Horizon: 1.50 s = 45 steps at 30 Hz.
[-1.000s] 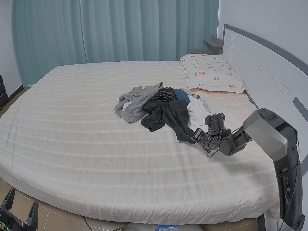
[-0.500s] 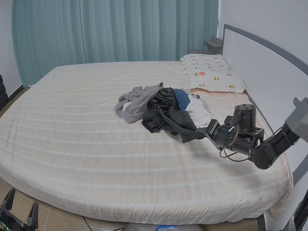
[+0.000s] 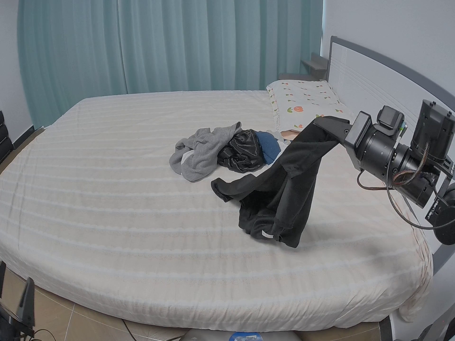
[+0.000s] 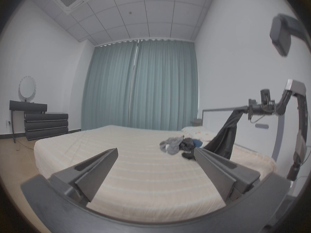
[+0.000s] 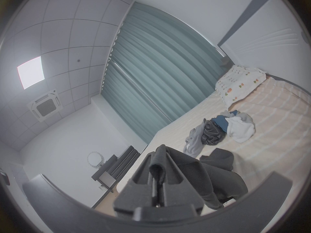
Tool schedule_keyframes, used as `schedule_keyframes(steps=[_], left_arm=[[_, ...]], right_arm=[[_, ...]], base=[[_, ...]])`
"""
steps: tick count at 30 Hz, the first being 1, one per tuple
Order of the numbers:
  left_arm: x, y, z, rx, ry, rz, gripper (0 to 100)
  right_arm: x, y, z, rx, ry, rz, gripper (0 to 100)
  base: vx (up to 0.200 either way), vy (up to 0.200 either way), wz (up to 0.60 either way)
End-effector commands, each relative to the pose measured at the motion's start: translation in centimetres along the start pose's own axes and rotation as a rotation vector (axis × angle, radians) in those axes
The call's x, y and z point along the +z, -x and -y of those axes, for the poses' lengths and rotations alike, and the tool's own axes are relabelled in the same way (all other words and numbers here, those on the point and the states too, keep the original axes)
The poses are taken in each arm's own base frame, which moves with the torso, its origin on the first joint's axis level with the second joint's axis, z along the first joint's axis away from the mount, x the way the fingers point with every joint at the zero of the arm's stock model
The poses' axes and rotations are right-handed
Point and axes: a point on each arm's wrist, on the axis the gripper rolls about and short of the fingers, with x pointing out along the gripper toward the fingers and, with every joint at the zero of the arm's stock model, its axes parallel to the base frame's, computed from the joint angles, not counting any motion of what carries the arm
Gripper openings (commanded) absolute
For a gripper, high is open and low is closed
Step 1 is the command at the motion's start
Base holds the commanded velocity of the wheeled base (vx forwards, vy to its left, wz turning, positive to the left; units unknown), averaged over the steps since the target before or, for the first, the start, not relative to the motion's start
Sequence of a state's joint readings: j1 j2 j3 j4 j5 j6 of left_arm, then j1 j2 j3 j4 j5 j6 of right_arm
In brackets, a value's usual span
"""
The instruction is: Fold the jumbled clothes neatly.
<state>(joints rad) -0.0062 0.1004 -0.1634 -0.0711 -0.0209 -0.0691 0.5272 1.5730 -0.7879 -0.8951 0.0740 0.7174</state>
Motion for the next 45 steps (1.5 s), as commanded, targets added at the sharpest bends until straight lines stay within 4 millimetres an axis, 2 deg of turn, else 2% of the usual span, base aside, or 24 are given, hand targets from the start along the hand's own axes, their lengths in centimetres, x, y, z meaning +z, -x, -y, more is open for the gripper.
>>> schedule_keyframes(steps=[1,3,4,5,6,7,9,10,12,16,18,20,24,25,26,27,28,29,35,40,42,44,45], left_arm=[[4.4,-7.0,0.6,-0.147,-0.041,-0.250,100],[4.0,-8.2,0.7,-0.194,-0.031,-0.320,100],[3.3,-9.8,1.0,-0.246,-0.019,-0.411,100],[2.9,-10.7,1.1,-0.262,-0.016,-0.455,100],[2.9,-10.7,1.1,-0.262,-0.016,-0.455,100],[1.9,-12.6,1.6,-0.299,-0.012,-0.537,100],[0.7,-14.5,2.4,-0.347,-0.011,-0.603,100],[0.6,-14.6,2.4,-0.348,-0.011,-0.608,100],[-0.7,-17.1,3.5,-0.379,0.020,-0.652,100],[-2.8,-20.0,5.4,-0.409,0.058,-0.721,100],[-5.0,-21.7,7.1,-0.417,0.059,-0.775,100],[-5.9,-22.6,8.3,-0.417,0.071,-0.786,100],[-8.0,-25.2,12.4,-0.399,0.149,-0.804,100],[-8.0,-25.3,12.5,-0.398,0.151,-0.802,100],[-8.9,-26.3,14.0,-0.387,0.153,-0.810,100],[-8.9,-26.3,14.0,-0.387,0.153,-0.810,100],[-9.7,-27.2,15.5,-0.390,0.150,-0.813,100],[-9.8,-27.2,15.7,-0.392,0.149,-0.813,100],[-11.5,-29.4,20.2,-0.436,0.166,-0.796,100],[-12.5,-30.7,22.2,-0.417,0.201,-0.782,100],[-13.3,-32.1,23.2,-0.394,0.211,-0.756,100],[-13.5,-32.5,23.3,-0.382,0.215,-0.749,100],[-13.8,-33.6,23.7,-0.358,0.247,-0.729,100]], right_arm=[[0.4,0.8,-2.0,0.044,0.038,0.014,0],[0.2,0.7,-1.8,0.039,0.037,0.006,0],[0.1,0.7,-1.8,0.037,0.037,0.004,0],[0.1,0.7,-1.8,0.037,0.037,0.004,0],[0.1,0.7,-1.8,0.037,0.037,0.004,0],[0.1,0.7,-1.9,0.041,0.038,0.002,0],[-0.2,0.6,-2.0,0.047,0.035,-0.010,0],[-0.2,0.6,-2.0,0.047,0.035,-0.010,0],[-0.4,0.6,-1.9,0.044,0.034,-0.018,0],[-0.3,0.5,-2.0,0.046,0.036,-0.013,0],[-0.3,0.4,-2.0,0.047,0.036,-0.014,0],[-0.4,0.3,-1.9,0.044,0.036,-0.016,0],[-0.4,0.2,-1.9,0.049,0.035,-0.015,0],[-0.4,0.2,-1.9,0.050,0.035,-0.014,0],[-0.4,0.2,-1.9,0.050,0.035,-0.014,0],[-0.4,0.2,-1.9,0.050,0.035,-0.014,0],[-0.4,0.3,-2.0,0.053,0.033,-0.015,0],[-0.4,0.4,-2.0,0.053,0.033,-0.013,0],[-0.5,0.5,-2.2,0.065,0.033,-0.019,0],[-0.4,0.6,-2.7,0.083,0.027,-0.017,0],[-0.4,0.9,-3.2,0.102,0.025,-0.020,0],[-0.4,1.1,-3.4,0.108,0.025,-0.021,0],[-0.4,1.2,-3.5,0.115,0.027,-0.021,0]], base=[[0.000,0.000,0.00],[0.000,0.000,0.00],[0.000,0.000,0.00],[0.000,0.000,0.00],[0.000,0.000,0.00],[0.000,0.000,0.00],[0.000,0.000,0.00],[0.000,0.000,0.00],[0.000,0.000,0.00],[0.000,0.000,0.00],[0.000,0.000,0.00],[0.000,0.000,0.00],[0.000,0.000,0.00],[0.000,0.000,0.00],[0.000,0.000,0.00],[0.000,0.000,0.00],[0.000,0.000,0.00],[0.000,0.000,0.00],[0.000,0.000,0.00],[0.000,0.000,0.00],[0.000,0.000,0.00],[0.000,0.000,0.00],[0.000,0.000,0.00]])
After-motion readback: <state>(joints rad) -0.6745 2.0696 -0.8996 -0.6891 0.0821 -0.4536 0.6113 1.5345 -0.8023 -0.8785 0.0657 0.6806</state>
